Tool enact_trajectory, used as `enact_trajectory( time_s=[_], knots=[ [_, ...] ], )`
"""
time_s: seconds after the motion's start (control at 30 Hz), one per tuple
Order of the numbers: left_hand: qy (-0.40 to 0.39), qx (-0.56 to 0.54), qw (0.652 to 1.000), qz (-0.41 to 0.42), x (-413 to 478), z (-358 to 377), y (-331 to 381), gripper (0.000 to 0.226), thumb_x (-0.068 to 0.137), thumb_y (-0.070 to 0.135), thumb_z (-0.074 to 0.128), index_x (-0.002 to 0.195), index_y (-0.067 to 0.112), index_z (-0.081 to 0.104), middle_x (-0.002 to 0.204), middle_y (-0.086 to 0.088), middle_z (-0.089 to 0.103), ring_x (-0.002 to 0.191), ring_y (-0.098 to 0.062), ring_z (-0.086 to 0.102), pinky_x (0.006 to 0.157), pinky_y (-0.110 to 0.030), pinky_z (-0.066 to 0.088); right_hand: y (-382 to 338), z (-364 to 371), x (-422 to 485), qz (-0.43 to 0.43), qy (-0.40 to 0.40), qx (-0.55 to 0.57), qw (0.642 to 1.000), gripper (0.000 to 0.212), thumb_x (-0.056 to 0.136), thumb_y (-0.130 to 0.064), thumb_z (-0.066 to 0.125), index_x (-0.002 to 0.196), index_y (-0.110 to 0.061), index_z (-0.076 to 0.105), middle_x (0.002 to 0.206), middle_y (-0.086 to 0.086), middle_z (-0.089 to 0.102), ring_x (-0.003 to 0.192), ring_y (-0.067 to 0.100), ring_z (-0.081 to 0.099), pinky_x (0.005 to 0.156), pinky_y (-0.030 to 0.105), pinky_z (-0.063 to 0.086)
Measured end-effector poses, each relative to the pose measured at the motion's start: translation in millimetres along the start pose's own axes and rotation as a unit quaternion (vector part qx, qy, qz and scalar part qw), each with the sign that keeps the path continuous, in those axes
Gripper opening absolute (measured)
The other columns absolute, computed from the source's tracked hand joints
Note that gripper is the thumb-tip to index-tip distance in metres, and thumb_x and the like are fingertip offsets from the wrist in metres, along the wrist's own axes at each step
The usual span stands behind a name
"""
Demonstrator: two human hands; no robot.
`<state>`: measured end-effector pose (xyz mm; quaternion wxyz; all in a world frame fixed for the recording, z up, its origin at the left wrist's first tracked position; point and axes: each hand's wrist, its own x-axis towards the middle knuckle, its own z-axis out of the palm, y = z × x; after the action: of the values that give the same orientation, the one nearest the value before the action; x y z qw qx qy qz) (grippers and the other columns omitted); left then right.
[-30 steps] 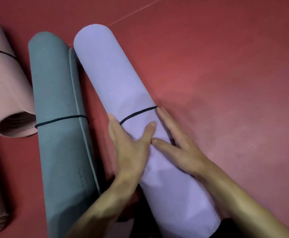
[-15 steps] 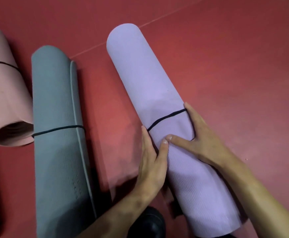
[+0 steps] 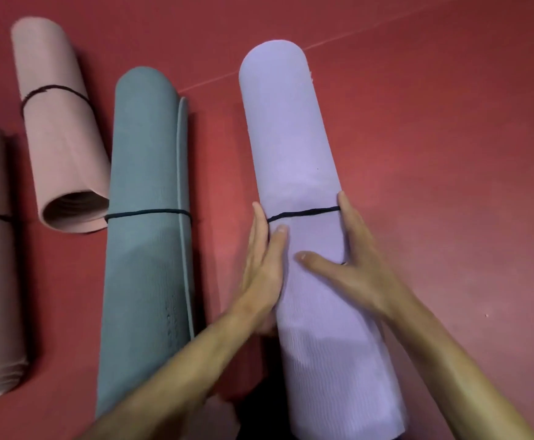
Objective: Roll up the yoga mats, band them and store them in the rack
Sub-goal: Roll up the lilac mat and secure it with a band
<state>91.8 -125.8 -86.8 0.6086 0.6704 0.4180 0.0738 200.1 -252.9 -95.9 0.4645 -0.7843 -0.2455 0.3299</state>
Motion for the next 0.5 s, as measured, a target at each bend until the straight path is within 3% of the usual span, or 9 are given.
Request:
enact_trajectory(
  time_s=[0.07,0.17,0.23,0.3,0.4,0.5],
  knots=[
    [-0.016,0.028,0.999,0.012,13,-6,5,0.068,0.108,0.054,0.040,0.165,0.038,0.005,0.166,0.031,0.005,0.151,0.014,0.007,0.128,-0.024,0.007,-4,-5,11,0.001,-0.016,0.018,1.000,0.121,0.062,-0.075,0.080,0.158,-0.057,0.010,0.163,-0.028,0.029,0.150,-0.001,0.031,0.120,0.043,0.037],
    [-0.029,0.062,0.997,0.021,17,7,10,0.063,0.111,0.047,0.036,0.163,0.044,0.001,0.170,0.025,-0.004,0.146,0.018,-0.001,0.126,-0.022,0.005,-16,-20,20,-0.006,-0.042,0.069,0.997,0.082,0.073,-0.066,0.082,0.142,-0.057,0.038,0.138,-0.032,0.058,0.126,-0.006,0.057,0.106,0.036,0.050],
    [-0.012,0.044,0.999,0.010,14,17,12,0.061,0.110,0.051,0.034,0.160,0.055,0.001,0.170,0.026,-0.006,0.134,0.027,-0.003,0.117,-0.020,0.005,-22,-22,22,-0.005,-0.035,0.108,0.994,0.060,0.087,-0.050,0.080,0.137,-0.048,0.048,0.130,-0.027,0.065,0.118,-0.004,0.064,0.103,0.038,0.053],
    [0.011,0.022,1.000,-0.001,16,22,14,0.059,0.110,0.052,0.032,0.159,0.058,0.001,0.171,0.025,-0.004,0.138,0.023,0.001,0.114,-0.021,0.006,-18,-15,25,-0.002,0.005,0.097,0.995,0.054,0.089,-0.048,0.078,0.136,-0.047,0.050,0.129,-0.025,0.066,0.117,-0.001,0.065,0.102,0.040,0.054],
    [0.020,0.027,0.999,-0.013,28,19,19,0.059,0.110,0.052,0.029,0.162,0.049,0.001,0.173,0.019,0.001,0.155,0.004,0.005,0.115,-0.023,0.007,-9,-1,31,0.005,0.044,0.014,0.999,0.082,0.075,-0.080,0.072,0.143,-0.044,0.044,0.139,-0.019,0.059,0.129,0.007,0.058,0.103,0.047,0.053],
    [0.020,0.005,0.999,-0.024,37,11,24,0.064,0.110,0.053,0.030,0.165,0.038,0.001,0.173,0.015,0.003,0.157,-0.001,0.005,0.123,-0.027,0.007,-4,3,37,0.007,0.060,-0.036,0.998,0.121,0.061,-0.096,0.064,0.157,-0.032,0.030,0.155,-0.013,0.048,0.142,0.010,0.047,0.111,0.048,0.047]
  ],
)
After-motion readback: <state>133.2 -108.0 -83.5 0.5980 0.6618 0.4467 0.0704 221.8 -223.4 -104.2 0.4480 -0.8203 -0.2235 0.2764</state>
